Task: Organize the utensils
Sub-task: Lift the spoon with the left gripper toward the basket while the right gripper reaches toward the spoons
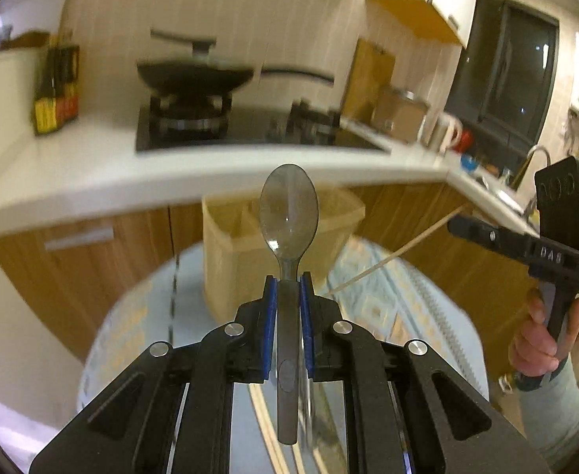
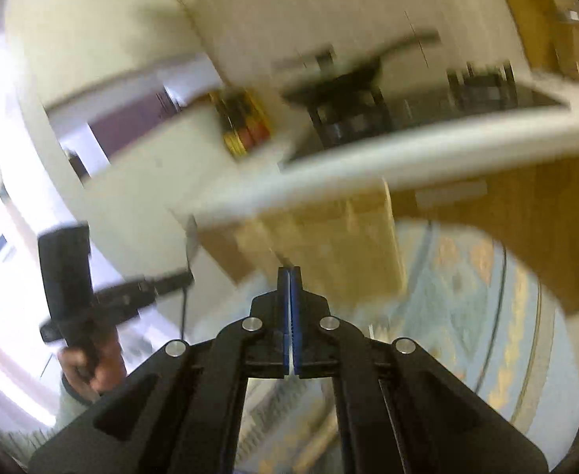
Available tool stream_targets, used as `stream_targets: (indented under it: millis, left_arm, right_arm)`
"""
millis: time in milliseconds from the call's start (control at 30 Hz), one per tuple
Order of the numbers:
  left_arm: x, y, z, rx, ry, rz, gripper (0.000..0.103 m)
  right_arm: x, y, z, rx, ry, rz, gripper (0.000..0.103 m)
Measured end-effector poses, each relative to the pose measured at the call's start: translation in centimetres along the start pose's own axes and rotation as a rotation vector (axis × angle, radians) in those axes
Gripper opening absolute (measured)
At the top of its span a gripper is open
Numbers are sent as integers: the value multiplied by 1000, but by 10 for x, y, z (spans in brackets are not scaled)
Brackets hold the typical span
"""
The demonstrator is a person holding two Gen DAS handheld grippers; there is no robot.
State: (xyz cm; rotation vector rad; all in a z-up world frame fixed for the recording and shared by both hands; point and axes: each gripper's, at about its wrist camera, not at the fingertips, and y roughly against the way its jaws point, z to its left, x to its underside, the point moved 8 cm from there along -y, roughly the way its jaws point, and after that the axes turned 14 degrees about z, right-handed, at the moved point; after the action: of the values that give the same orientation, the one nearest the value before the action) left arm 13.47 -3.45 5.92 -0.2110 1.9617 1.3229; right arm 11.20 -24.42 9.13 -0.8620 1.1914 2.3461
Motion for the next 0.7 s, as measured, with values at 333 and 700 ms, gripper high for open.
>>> stream_targets:
  millis: [333, 700]
  left_arm:
    - [-58, -5, 8, 18, 27, -74, 10]
    - [-37, -43, 24, 48, 52, -2, 10]
  right_arm:
    - [-21, -28, -29, 42, -43, 135, 7]
    - [88, -91, -122, 272, -242, 505, 56]
